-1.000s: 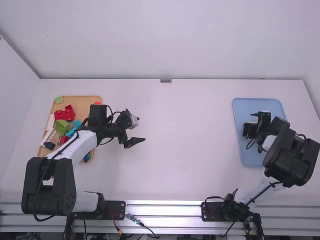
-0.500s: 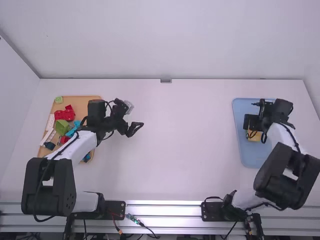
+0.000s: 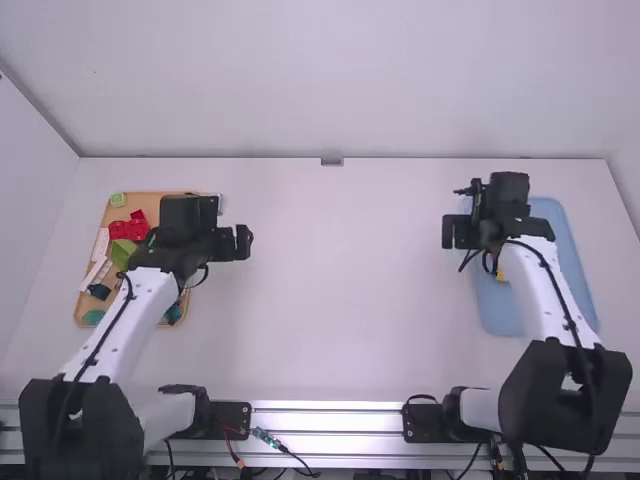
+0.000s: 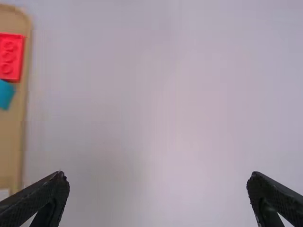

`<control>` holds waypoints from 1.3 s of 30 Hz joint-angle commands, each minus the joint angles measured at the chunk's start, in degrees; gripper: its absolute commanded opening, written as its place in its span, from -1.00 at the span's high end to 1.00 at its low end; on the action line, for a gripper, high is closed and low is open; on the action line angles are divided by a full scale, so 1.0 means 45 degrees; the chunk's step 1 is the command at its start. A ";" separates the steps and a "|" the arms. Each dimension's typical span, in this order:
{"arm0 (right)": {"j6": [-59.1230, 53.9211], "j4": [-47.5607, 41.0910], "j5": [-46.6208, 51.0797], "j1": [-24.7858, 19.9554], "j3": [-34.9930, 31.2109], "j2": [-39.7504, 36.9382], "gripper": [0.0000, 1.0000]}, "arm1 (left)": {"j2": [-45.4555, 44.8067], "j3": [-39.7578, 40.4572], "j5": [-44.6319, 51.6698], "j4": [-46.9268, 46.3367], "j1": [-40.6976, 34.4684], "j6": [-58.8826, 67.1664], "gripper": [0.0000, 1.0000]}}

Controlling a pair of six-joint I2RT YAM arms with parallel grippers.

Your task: Assemble lego blocks to make yellow taxi

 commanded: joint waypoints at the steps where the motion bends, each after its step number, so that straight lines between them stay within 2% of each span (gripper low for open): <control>1: 0.0495 -0.0141 0.0282 0.0748 0.0296 -0.0321 -0.98 | -0.0539 0.0253 -0.0895 -0.0393 -0.0019 -0.0628 -0.98; 4: 0.0795 0.0135 0.0182 0.1061 -0.0003 -0.0620 -0.94 | -0.0876 -0.0055 -0.1197 -0.0144 -0.0129 -0.0325 -0.93; 12: 0.1445 0.1327 0.0182 0.1061 -0.1195 -0.1813 -0.75 | -0.2128 -0.1307 -0.2038 0.1108 -0.0129 0.0927 -0.74; 21: 0.1445 0.3182 0.0182 0.1061 -0.3051 -0.3668 -0.46 | -0.4149 -0.3328 -0.2038 0.3129 -0.0129 0.1513 -0.42; 26: 0.1445 0.4577 0.0182 0.1061 -0.4446 -0.5063 -0.24 | -0.5657 -0.4836 -0.2038 0.4636 -0.0129 0.1513 -0.18; 35: 0.1445 0.7269 0.0182 0.1061 -0.7221 -0.7838 0.20 | -0.8490 -0.7669 -0.2038 0.4636 -0.0129 0.1513 0.26; 39: 0.1445 0.7269 0.0182 0.1061 -0.8522 -0.9139 0.40 | -0.9718 -0.8897 -0.2038 0.4636 -0.0129 0.1513 0.45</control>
